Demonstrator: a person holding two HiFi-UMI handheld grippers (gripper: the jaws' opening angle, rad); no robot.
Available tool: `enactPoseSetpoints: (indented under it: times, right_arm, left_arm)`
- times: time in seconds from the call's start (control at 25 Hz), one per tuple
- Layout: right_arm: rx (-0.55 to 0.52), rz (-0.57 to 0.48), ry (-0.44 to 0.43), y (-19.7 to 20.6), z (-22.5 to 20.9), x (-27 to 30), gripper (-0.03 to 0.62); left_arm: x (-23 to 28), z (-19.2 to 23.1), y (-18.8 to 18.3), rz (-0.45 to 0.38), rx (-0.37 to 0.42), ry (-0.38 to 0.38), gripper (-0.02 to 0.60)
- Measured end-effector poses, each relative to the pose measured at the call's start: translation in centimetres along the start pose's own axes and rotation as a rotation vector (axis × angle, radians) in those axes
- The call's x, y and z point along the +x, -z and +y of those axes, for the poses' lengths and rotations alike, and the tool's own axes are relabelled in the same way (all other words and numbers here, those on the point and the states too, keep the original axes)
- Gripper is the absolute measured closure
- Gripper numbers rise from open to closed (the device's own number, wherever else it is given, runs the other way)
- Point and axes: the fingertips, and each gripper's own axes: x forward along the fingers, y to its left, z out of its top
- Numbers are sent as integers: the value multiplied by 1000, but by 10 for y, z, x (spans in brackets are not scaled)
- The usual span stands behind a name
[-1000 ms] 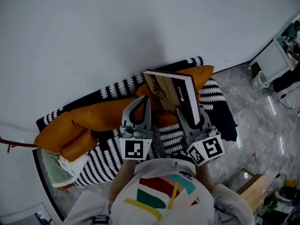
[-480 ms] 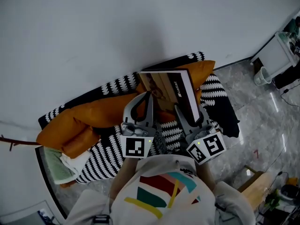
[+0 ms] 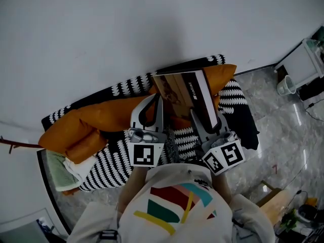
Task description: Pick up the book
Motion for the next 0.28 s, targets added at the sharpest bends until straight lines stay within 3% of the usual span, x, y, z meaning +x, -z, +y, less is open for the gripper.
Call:
enactPoseSetpoints:
  times: [0.28]
  right_arm:
    - [2, 6, 0, 3, -2, 3, 441]
  left_arm:
    - [1, 4, 8, 30, 14, -3, 577]
